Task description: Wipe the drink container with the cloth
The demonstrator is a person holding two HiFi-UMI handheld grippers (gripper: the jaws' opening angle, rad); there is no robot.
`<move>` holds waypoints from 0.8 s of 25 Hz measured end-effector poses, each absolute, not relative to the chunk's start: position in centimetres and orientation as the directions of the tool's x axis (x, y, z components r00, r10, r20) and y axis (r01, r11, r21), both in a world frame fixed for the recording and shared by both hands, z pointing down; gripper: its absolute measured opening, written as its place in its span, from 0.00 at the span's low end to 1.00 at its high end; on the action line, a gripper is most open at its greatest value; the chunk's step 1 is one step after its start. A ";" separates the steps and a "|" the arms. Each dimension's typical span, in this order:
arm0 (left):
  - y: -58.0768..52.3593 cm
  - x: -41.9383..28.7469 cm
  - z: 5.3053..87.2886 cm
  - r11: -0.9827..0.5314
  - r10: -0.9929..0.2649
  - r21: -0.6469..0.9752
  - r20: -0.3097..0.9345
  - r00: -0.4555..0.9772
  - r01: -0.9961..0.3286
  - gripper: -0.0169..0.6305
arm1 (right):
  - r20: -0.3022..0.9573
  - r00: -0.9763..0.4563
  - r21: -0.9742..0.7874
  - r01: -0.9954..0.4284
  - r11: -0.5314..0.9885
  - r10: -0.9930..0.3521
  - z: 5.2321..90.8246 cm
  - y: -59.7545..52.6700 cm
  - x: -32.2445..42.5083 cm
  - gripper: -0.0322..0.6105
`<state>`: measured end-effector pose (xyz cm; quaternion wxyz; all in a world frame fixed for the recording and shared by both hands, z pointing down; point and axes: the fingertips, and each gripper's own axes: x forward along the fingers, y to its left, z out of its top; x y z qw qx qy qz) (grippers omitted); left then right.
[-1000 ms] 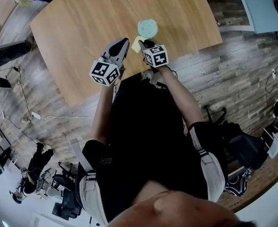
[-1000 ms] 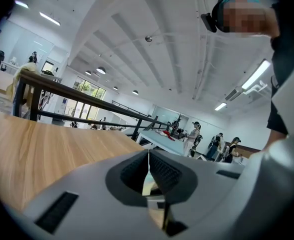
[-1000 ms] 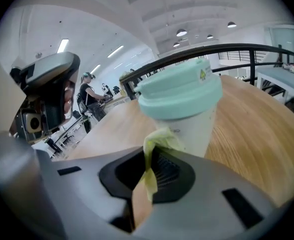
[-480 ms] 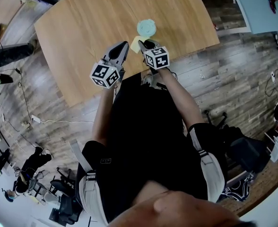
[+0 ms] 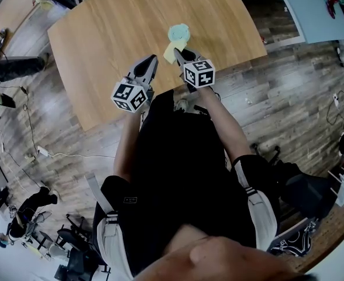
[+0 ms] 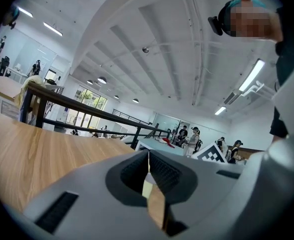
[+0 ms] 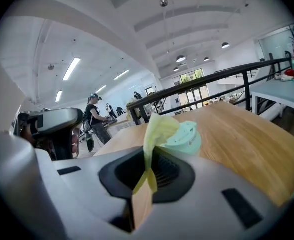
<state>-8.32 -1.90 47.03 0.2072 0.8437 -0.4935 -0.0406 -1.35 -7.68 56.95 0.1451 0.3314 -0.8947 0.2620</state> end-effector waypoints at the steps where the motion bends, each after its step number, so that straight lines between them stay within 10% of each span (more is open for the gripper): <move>1: -1.4 -8.2 46.9 -0.422 -0.853 0.389 0.136 0.504 -0.819 0.06 | 0.425 -0.738 -0.373 -0.670 0.642 -0.524 56.5 -7.5 -1.0 0.12; 20: 5.0 -10.5 44.9 -0.276 -0.930 0.336 0.144 0.339 -0.900 0.06 | 0.355 -0.646 -0.346 -0.762 0.547 -0.676 50.5 -3.8 3.6 0.12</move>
